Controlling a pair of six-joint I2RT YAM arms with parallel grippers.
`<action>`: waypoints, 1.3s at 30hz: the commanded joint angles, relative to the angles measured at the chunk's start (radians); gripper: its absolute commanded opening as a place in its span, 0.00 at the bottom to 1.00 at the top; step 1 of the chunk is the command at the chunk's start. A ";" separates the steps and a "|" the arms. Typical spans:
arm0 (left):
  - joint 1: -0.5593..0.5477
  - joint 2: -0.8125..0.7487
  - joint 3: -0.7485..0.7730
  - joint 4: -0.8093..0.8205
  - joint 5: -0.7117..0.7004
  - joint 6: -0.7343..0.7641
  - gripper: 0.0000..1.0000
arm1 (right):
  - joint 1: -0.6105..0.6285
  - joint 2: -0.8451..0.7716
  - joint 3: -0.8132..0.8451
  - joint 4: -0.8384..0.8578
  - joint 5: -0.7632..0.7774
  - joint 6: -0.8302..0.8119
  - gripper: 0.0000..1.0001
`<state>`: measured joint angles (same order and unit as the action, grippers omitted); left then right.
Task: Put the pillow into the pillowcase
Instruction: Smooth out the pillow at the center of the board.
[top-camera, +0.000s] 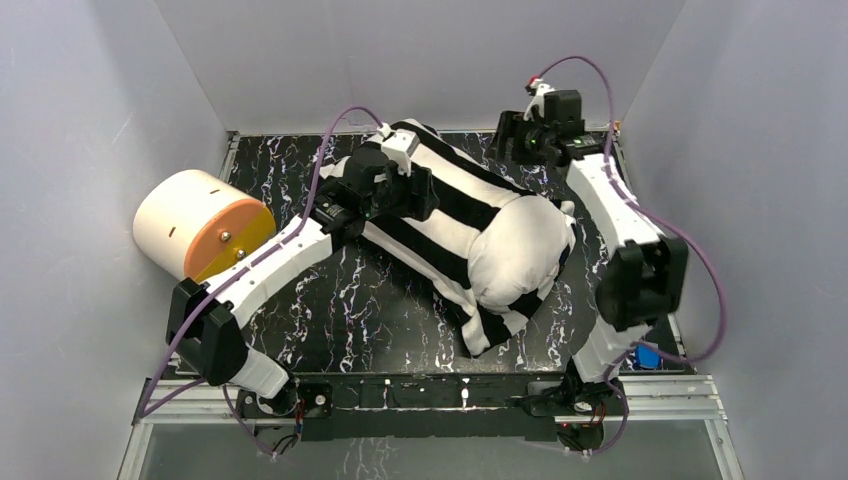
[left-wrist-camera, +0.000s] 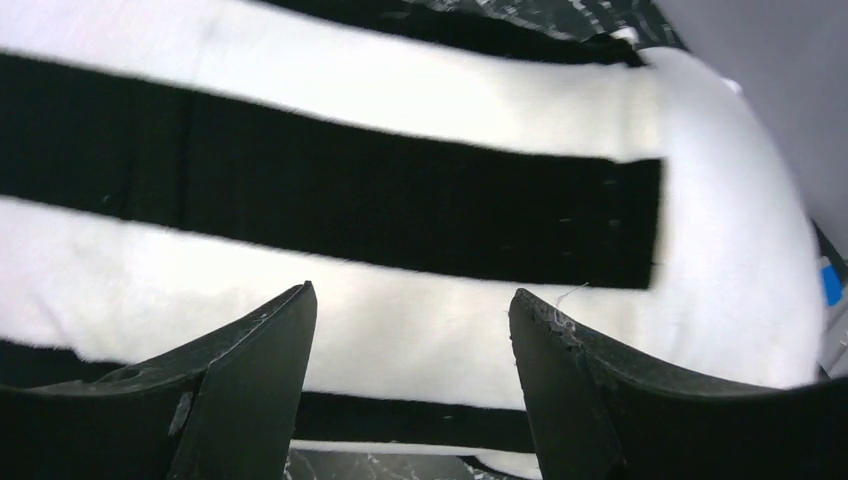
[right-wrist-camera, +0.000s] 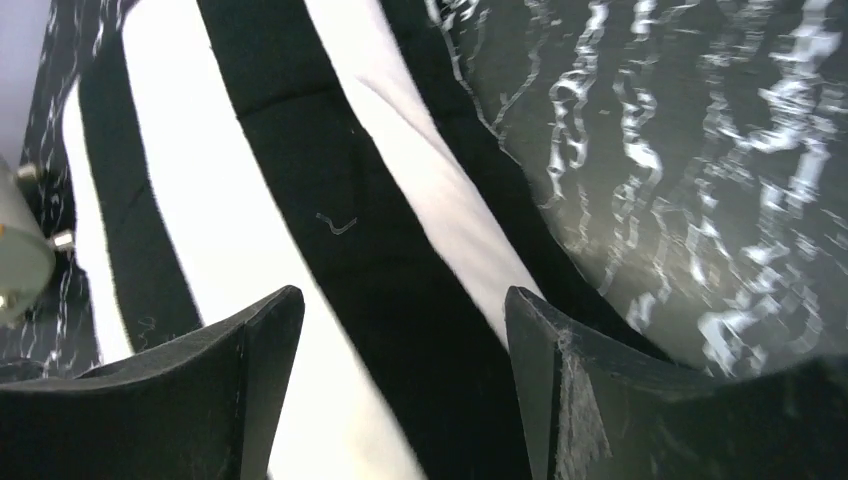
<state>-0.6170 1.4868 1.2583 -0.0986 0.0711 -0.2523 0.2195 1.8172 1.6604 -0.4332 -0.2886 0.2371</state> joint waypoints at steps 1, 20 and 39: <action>-0.079 -0.038 0.063 0.023 -0.038 0.068 0.70 | -0.020 -0.235 -0.110 -0.009 0.206 0.112 0.82; -0.286 0.295 0.195 0.171 -0.158 0.215 0.22 | -0.029 -0.828 -0.824 0.112 0.075 0.342 0.73; -0.319 0.317 0.108 0.715 0.535 -0.581 0.00 | 0.178 -0.252 -1.161 1.073 0.343 0.778 0.30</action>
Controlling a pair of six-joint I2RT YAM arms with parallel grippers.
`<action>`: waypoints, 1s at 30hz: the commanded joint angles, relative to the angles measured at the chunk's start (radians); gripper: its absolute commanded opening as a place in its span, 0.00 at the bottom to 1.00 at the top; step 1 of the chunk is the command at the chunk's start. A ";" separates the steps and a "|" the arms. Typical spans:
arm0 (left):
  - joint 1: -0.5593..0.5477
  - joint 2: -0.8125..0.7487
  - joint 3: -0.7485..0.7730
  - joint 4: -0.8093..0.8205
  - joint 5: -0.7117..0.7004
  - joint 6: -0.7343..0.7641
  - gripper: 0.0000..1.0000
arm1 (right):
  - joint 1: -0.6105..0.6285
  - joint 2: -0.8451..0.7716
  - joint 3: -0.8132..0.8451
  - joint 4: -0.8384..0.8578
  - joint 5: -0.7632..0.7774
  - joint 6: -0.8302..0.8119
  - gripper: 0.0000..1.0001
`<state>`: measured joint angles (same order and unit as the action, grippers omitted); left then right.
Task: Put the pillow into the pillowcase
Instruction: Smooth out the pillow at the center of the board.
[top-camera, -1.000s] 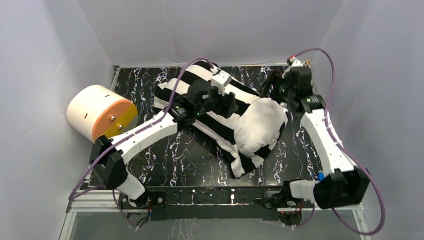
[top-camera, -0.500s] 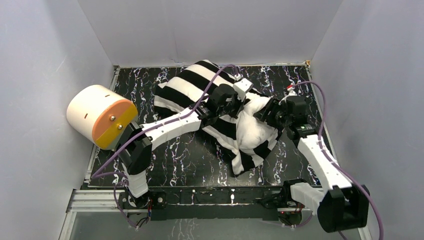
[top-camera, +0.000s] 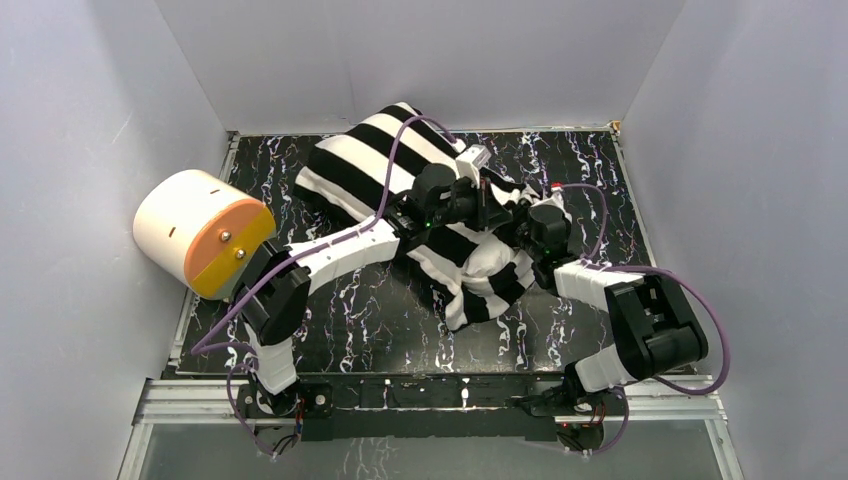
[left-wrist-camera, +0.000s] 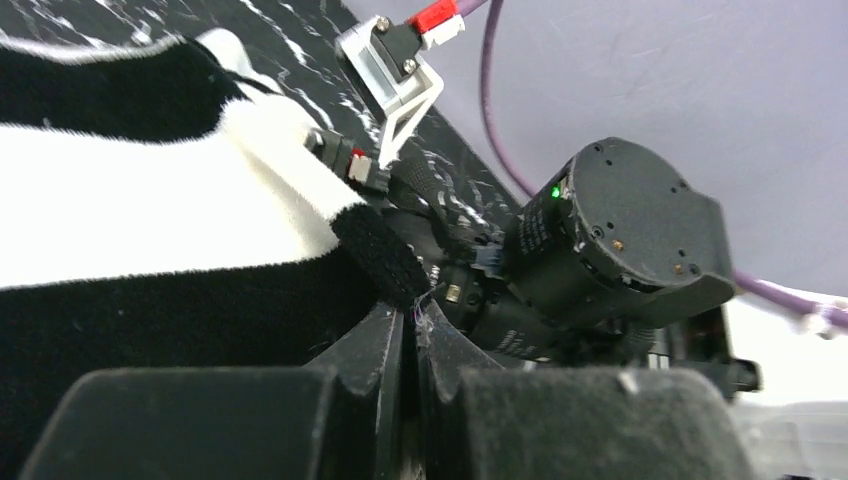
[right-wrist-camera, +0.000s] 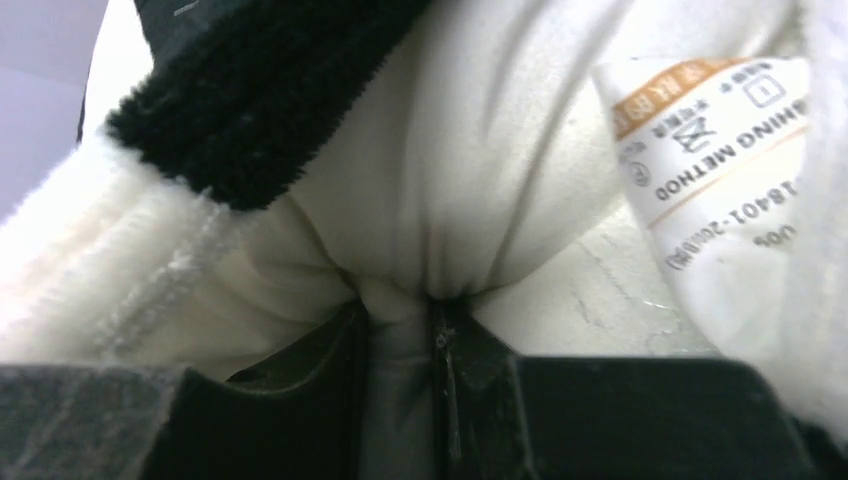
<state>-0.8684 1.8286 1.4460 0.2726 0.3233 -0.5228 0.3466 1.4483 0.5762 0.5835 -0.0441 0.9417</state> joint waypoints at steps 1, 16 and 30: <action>-0.068 -0.033 -0.108 0.375 0.296 -0.331 0.00 | 0.058 0.141 -0.074 0.067 0.118 0.073 0.30; -0.001 -0.083 -0.298 -0.001 -0.088 0.066 0.19 | 0.029 0.027 0.215 -0.427 -0.022 -0.395 0.58; 0.091 0.230 -0.322 0.108 -0.157 -0.029 0.18 | -0.027 -0.225 0.403 -1.005 0.049 -0.546 0.70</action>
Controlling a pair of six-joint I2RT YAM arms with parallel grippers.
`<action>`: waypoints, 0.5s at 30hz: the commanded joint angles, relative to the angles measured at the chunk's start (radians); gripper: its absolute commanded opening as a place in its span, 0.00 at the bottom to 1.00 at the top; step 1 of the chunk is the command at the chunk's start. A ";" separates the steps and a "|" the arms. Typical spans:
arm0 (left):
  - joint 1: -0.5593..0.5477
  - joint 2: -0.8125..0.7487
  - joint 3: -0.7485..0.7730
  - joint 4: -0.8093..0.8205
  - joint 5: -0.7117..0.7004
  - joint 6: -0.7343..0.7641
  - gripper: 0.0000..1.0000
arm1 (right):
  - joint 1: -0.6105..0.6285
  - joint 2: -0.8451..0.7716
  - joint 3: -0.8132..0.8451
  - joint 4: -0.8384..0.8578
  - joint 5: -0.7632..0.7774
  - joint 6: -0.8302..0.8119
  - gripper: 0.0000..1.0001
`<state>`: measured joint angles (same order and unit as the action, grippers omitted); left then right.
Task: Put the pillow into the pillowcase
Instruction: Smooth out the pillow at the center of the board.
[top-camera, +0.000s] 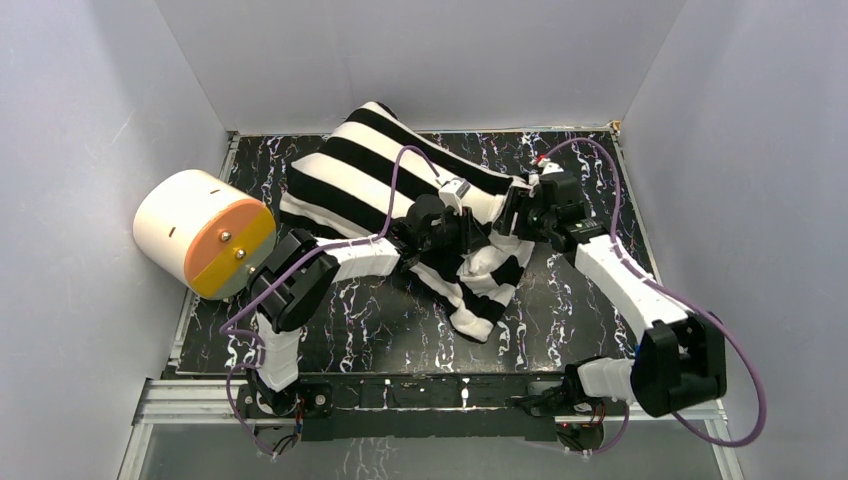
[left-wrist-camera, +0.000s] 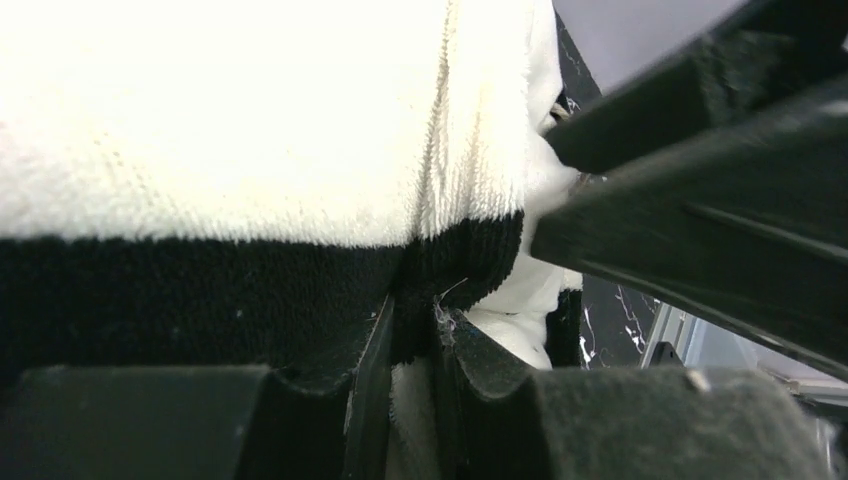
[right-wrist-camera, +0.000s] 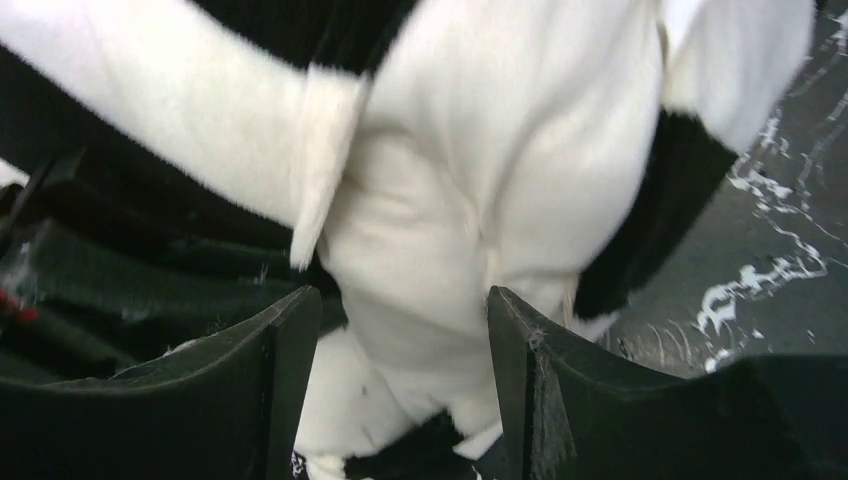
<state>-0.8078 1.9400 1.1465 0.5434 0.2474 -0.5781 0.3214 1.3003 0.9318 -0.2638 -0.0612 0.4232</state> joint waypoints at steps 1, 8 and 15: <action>0.030 0.125 -0.016 -0.175 -0.089 0.033 0.18 | -0.002 -0.086 0.037 -0.160 0.099 -0.021 0.70; 0.033 0.136 -0.029 -0.206 -0.131 0.057 0.18 | -0.008 -0.124 -0.072 -0.088 0.124 0.051 0.60; 0.033 0.139 -0.027 -0.223 -0.152 0.070 0.17 | -0.008 -0.088 -0.091 -0.085 0.212 0.101 0.54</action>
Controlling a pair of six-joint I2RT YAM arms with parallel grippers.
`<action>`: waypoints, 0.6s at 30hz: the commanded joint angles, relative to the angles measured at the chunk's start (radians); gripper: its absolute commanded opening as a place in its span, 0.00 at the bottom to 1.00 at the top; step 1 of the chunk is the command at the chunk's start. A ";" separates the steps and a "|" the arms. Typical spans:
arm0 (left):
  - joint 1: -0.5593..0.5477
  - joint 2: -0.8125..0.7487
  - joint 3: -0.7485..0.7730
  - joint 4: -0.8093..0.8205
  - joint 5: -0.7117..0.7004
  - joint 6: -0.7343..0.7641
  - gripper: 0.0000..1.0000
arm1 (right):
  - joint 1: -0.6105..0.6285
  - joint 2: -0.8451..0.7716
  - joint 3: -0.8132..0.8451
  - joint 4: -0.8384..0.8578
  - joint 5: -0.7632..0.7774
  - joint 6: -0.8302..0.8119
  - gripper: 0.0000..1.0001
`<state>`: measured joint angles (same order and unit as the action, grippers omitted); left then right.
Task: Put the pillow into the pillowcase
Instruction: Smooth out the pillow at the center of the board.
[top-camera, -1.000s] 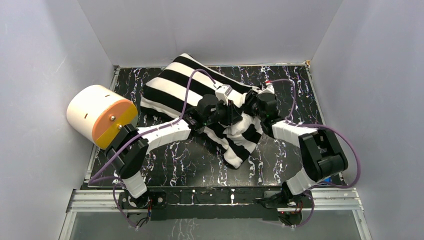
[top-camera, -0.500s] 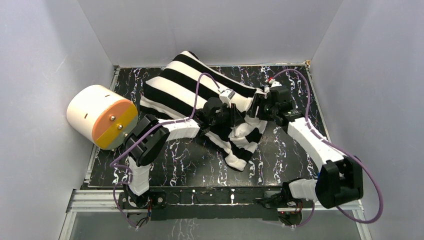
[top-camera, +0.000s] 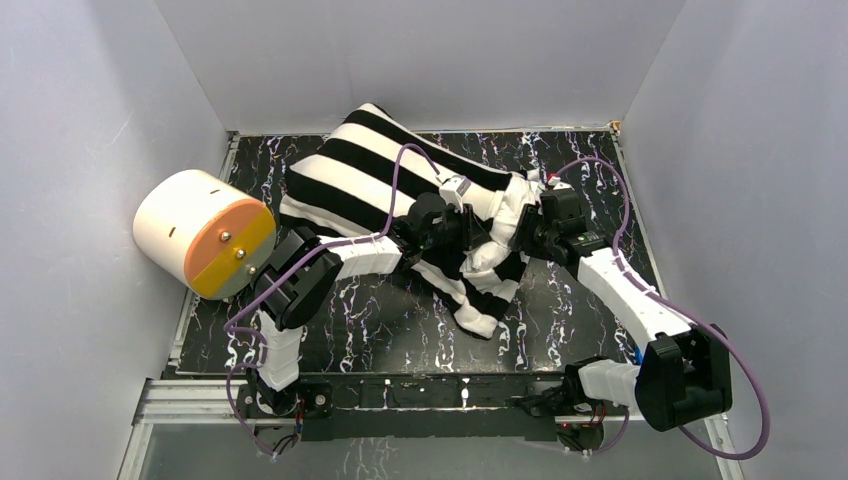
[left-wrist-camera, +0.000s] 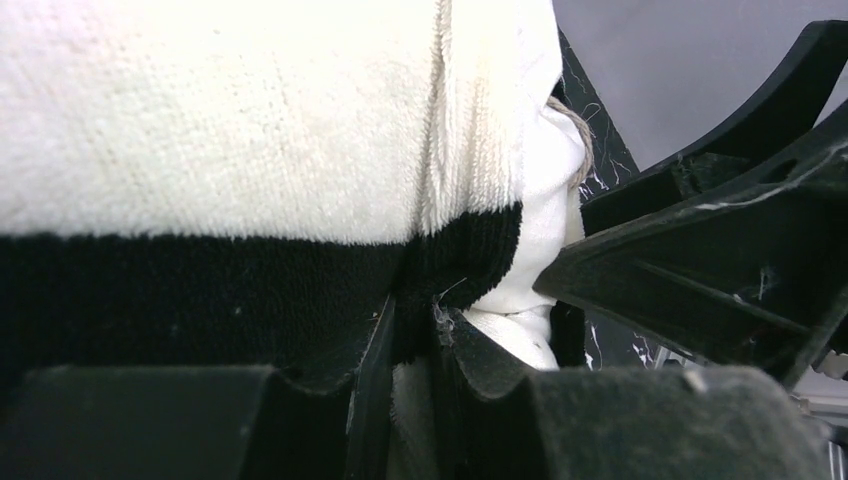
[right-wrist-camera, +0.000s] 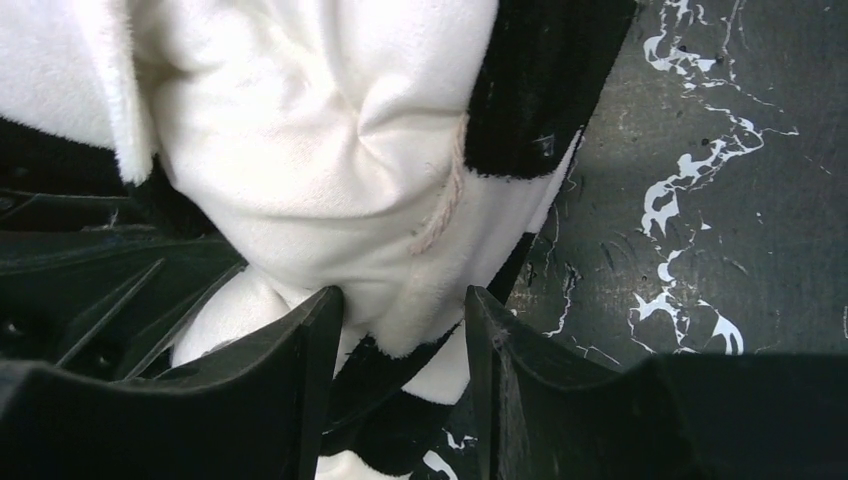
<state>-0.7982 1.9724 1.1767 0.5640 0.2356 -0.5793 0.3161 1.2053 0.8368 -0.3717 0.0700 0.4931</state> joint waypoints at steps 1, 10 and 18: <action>0.024 0.107 -0.057 -0.248 -0.145 0.074 0.17 | -0.004 0.007 -0.007 0.046 0.088 0.032 0.51; 0.027 0.172 -0.015 -0.357 -0.279 0.103 0.17 | -0.007 -0.034 0.116 -0.039 0.090 -0.065 0.00; 0.036 0.280 0.010 -0.368 -0.288 0.073 0.17 | -0.006 -0.227 0.003 0.393 -0.378 -0.074 0.00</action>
<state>-0.8017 2.0598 1.2594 0.5194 0.1120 -0.5617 0.3046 1.0843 0.9382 -0.3557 0.0326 0.4168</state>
